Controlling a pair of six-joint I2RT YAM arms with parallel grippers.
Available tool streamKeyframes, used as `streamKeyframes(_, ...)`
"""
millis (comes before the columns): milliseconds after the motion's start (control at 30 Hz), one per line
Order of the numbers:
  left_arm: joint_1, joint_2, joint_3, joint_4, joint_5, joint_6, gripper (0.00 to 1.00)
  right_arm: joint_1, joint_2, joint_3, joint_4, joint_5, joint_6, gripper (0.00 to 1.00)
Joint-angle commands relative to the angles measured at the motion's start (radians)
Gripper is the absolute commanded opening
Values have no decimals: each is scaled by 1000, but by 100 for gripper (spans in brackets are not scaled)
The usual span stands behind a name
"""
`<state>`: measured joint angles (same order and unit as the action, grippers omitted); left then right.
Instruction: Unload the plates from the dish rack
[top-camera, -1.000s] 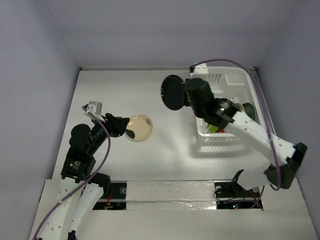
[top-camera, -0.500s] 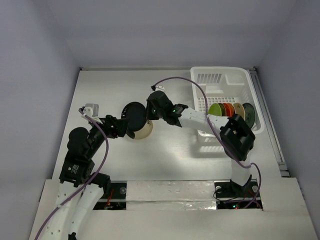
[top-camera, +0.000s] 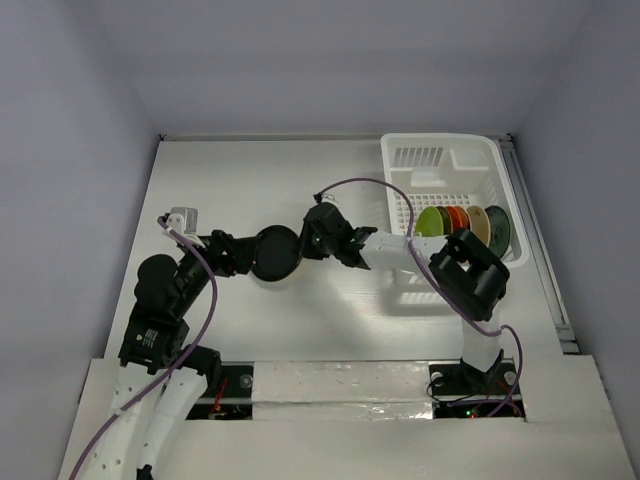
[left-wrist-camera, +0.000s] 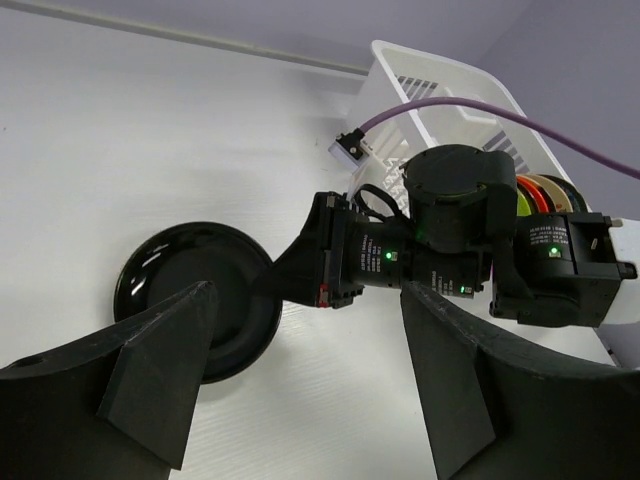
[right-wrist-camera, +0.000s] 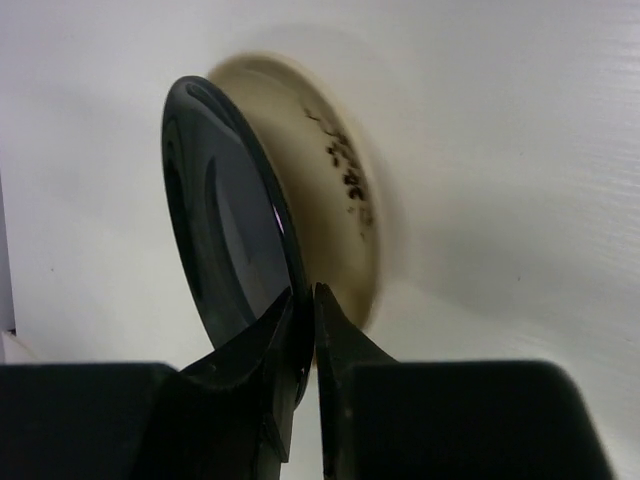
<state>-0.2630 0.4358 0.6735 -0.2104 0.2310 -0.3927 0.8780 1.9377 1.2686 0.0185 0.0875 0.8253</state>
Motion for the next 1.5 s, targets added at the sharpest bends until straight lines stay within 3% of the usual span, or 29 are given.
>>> streamKeyframes(0, -7, 9, 3, 34, 2, 9, 71, 6, -36, -23, 98, -35, 18, 18)
streamKeyframes(100, -7, 12, 3, 34, 7, 11, 71, 6, -31, -34, 92, -34, 17, 28)
streamKeyframes(133, -7, 12, 1, 37, 8, 11, 72, 6, -31, -35, 84, -29, 15, 37)
streamKeyframes(333, -7, 11, 0, 40, 11, 8, 72, 6, -78, -35, 2, 38, -29, 64)
streamKeyframes(467, -7, 7, 0, 39, 13, 9, 72, 6, -158, -14, -112, 122, -103, 65)
streamKeyframes(567, -7, 6, 0, 40, 13, 9, 71, 6, -232, -20, -207, 243, -153, 56)
streamKeyframes(600, -7, 4, -2, 40, 14, 9, 71, 6, -287, -24, -238, 282, -163, 49)
streamKeyframes(633, -7, 1, -2, 40, 14, 8, 72, 6, -319, -29, -299, 322, -176, 30)
streamKeyframes(700, -7, -2, -2, 40, 14, 8, 71, -13, -426, -53, -374, 444, -201, 6)
streamKeyframes(733, -7, -3, -3, 40, 13, 9, 72, -52, -468, -66, -449, 472, -207, 0)
streamKeyframes(867, -7, -14, -3, 42, 18, 9, 71, -209, -661, -130, -596, 532, -236, 0)
streamKeyframes(1000, -7, -17, -3, 42, 18, 8, 71, -330, -741, -127, -758, 596, -252, 9)
streamKeyframes(1033, -7, -17, -3, 42, 19, 9, 71, -350, -743, -121, -779, 603, -258, 19)
streamKeyframes(1133, -16, -14, -5, 43, 18, 8, 71, -435, -732, -109, -825, 572, -301, 33)
streamKeyframes(1467, -25, -22, -5, 42, 14, 8, 71, -487, -628, -95, -781, 485, -397, 33)
